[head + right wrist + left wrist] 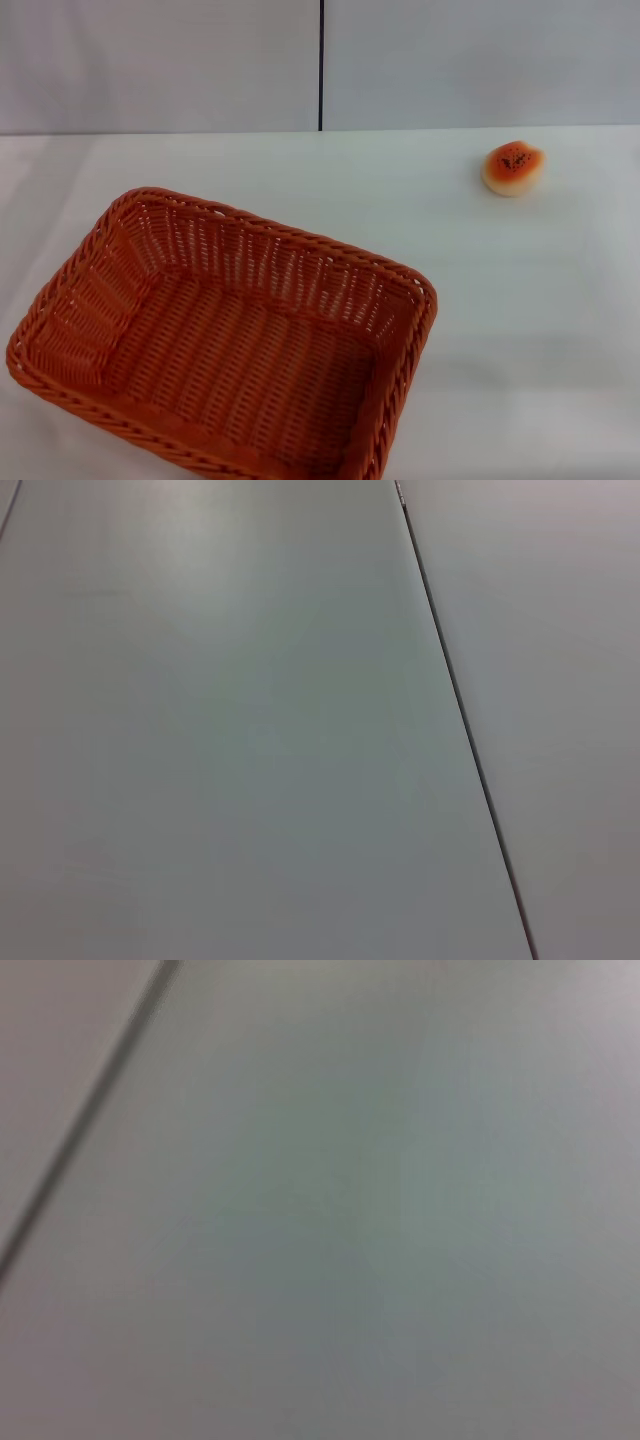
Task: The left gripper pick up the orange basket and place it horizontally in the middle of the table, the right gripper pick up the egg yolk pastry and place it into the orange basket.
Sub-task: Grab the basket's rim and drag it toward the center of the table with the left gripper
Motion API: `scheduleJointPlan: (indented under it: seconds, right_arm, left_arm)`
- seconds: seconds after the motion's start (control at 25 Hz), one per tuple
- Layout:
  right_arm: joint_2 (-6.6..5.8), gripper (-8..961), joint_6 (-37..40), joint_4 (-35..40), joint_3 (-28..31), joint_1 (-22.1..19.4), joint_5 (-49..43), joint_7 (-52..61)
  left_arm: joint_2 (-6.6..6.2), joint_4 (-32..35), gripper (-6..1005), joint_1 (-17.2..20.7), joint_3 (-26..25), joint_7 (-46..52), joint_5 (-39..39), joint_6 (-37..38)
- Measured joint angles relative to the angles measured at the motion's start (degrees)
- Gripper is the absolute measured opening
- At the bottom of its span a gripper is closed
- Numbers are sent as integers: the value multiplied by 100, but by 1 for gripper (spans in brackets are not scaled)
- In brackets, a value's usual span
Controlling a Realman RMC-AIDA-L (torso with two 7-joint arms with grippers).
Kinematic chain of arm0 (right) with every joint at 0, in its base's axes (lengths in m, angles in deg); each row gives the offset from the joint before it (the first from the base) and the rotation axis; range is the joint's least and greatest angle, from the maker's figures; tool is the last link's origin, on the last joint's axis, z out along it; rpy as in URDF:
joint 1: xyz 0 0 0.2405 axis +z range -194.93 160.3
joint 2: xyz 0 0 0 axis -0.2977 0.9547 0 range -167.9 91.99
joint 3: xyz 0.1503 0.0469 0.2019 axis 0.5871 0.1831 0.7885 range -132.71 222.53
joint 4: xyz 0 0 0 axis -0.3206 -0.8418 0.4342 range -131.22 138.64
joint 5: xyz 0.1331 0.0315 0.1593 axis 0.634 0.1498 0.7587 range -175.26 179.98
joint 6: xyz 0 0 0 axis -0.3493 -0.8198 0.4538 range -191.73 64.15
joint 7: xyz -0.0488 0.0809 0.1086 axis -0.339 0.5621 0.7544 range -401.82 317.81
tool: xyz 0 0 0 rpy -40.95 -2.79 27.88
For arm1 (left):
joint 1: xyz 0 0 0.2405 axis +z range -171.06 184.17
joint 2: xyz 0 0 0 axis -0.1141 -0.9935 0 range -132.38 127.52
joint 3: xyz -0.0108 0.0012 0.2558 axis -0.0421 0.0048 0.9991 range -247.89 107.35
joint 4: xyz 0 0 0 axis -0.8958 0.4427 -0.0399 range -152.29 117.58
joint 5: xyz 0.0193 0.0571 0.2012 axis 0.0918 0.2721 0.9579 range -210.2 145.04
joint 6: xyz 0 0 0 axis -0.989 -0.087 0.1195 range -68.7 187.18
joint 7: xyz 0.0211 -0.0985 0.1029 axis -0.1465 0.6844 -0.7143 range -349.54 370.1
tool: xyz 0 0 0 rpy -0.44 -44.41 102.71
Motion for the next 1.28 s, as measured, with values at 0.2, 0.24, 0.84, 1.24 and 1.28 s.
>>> scheduleJointPlan:
  seconds: [0.2,0.24,0.84,1.24,1.28]
  right_arm:
    - [0,692,0,8,136,-43,8,0]
    - [0,692,2,9,179,-57,9,0]
    - [-16,692,6,80,1186,-280,15,303]
    - [-28,692,-190,86,1578,-507,13,751]
    - [-32,692,-213,103,1602,-555,7,907]
  left_arm:
    - [-212,1099,779,163,957,1275,96,-370]
    - [-294,1338,778,197,1133,1568,226,-406]
    - [-1449,4657,768,-275,1293,7834,5396,668]
    - [-1377,5139,762,-729,1124,8881,7227,1622]
    - [-1369,5155,761,-736,1125,8914,7351,1685]
